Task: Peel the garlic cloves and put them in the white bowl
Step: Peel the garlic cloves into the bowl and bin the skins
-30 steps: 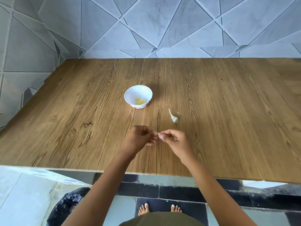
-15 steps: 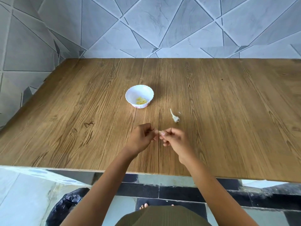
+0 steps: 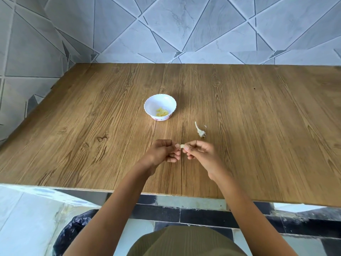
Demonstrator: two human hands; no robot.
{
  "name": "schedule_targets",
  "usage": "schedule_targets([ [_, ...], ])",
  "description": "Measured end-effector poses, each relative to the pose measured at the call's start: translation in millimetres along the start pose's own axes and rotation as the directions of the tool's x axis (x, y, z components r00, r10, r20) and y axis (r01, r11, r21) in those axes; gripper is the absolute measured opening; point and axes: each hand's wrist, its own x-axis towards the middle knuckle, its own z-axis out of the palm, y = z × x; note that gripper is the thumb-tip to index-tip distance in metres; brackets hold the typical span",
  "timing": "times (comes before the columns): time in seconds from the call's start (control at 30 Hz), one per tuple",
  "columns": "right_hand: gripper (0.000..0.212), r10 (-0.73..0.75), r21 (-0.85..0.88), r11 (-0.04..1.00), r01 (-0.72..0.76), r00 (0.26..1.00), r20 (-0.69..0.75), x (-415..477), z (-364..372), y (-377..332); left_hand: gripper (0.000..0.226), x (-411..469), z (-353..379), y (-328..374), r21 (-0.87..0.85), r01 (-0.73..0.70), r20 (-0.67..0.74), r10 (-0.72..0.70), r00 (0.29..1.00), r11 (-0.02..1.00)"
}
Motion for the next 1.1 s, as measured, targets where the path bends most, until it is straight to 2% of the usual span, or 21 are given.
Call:
schedule_targets([
  [0.13,0.010,0.131,0.230,0.963,-0.144,0.989,0.070,2.2,-1.2,0.6,0.016,1.3,-3.6,3.1,-0.035,0.039,0.067,-0.036,0.997,0.999],
  [0.37,0.015,0.195,0.212,0.956,-0.201,0.979,0.053,4.8,3.1,-0.7,0.009,4.0,-8.4,0.4,0.030,-0.013,0.033,0.012,0.999,0.999],
  [0.6,0.019,0.250,0.227,0.938,-0.261,0.965,0.077,5.5,7.3,-3.2,0.012,4.2,-7.1,1.4,0.053,-0.028,0.052,0.026,0.998,0.998],
  [0.67,0.016,0.248,0.162,0.955,-0.248,0.969,0.025,5.2,8.8,-3.1,0.009,4.3,-6.9,2.0,0.051,-0.036,0.036,0.034,0.999,0.998],
  [0.7,0.014,0.215,0.071,0.975,-0.213,0.976,-0.025,5.4,8.8,-1.7,0.007,4.2,-7.1,2.0,0.050,-0.041,0.022,0.040,0.999,0.998],
  [0.8,0.010,-0.017,-0.277,0.960,-0.028,0.987,-0.161,6.1,7.3,5.4,0.005,3.3,-8.5,1.0,0.054,-0.061,-0.022,0.062,0.998,0.997],
  [0.87,0.008,-0.106,-0.349,0.937,0.031,0.975,-0.198,6.4,7.5,7.7,0.006,2.8,-9.1,0.7,0.050,-0.072,-0.039,0.074,0.997,0.996],
  [0.97,0.008,-0.069,-0.207,0.978,0.024,0.975,-0.210,4.8,7.6,6.0,0.007,3.1,-9.7,-1.0,0.054,-0.090,-0.071,0.094,0.993,0.994],
  [1.07,0.003,0.108,0.072,0.993,-0.098,0.984,-0.140,2.5,8.3,0.1,0.008,3.5,-10.6,-2.7,0.087,-0.133,-0.107,0.142,0.984,0.987],
  [1.1,0.004,0.149,0.117,0.984,-0.135,0.982,-0.120,2.7,7.9,-0.4,0.009,3.8,-10.6,-3.0,0.093,-0.145,-0.112,0.155,0.982,0.985],
])
